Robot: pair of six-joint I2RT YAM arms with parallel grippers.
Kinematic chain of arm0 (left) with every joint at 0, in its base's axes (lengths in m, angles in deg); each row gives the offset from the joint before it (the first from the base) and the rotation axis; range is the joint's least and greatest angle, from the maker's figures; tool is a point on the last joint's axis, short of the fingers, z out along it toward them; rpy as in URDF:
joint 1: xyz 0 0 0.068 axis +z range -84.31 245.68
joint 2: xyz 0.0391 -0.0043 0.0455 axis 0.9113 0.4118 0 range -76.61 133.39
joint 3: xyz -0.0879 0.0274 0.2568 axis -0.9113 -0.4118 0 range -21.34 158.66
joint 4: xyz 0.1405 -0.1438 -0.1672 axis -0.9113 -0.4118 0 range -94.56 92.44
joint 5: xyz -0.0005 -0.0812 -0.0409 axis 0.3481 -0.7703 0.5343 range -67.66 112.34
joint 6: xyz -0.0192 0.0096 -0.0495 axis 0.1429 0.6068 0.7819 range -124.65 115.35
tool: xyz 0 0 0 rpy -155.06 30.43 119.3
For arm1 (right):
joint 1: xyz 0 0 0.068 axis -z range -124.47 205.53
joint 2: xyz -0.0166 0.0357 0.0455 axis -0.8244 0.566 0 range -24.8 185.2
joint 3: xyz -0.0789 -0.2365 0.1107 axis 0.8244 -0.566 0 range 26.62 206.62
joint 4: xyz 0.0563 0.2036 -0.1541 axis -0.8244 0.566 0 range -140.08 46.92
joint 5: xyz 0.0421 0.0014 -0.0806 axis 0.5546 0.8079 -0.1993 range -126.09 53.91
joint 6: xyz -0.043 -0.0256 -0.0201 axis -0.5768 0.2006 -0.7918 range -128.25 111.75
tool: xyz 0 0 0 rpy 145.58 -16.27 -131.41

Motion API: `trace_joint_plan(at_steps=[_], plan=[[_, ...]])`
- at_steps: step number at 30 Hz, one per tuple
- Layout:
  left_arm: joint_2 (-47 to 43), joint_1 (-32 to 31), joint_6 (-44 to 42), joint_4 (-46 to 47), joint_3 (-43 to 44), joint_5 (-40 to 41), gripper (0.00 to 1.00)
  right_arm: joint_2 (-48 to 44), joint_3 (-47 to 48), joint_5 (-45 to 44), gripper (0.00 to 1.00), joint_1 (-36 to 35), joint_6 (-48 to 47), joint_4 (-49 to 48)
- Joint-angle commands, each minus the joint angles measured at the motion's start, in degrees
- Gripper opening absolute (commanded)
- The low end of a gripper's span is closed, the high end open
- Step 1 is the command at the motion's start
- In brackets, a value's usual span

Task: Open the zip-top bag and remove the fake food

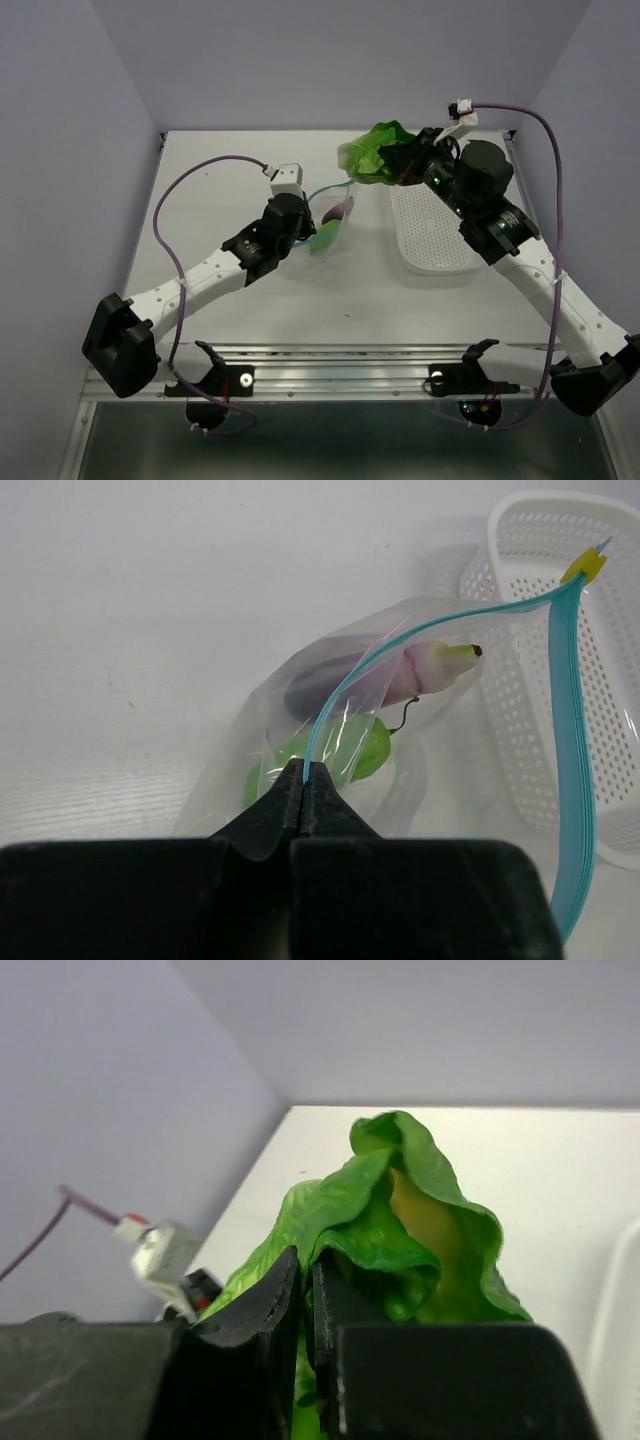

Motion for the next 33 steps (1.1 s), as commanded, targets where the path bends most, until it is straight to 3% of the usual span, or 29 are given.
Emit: trace_joint_plan(at_steps=[1,15,19,26,33], plan=[[-3.40,0.33,-0.67,0.05,1.61,1.84,0.00,0.40,2.76,-6.58,0.01,6.02,-2.94,2.02],[-0.94,4.63,-10.06,-2.76,11.98,10.98,0.00,13.93,-1.19,0.17,0.01,26.41,-1.89,2.38],[-1.38,7.96,-14.99,-2.07,13.21,10.81,0.00,17.71,-2.60,6.07,0.01,26.95,-1.98,-1.57],[-1.03,10.44,-21.67,0.04,11.20,9.14,0.00,23.77,-6.81,5.55,0.01,26.95,-2.07,-5.89],[0.11,10.44,-20.45,1.37,6.89,6.50,0.00,23.61,-14.54,4.23,0.03,26.95,-1.01,-10.54]])
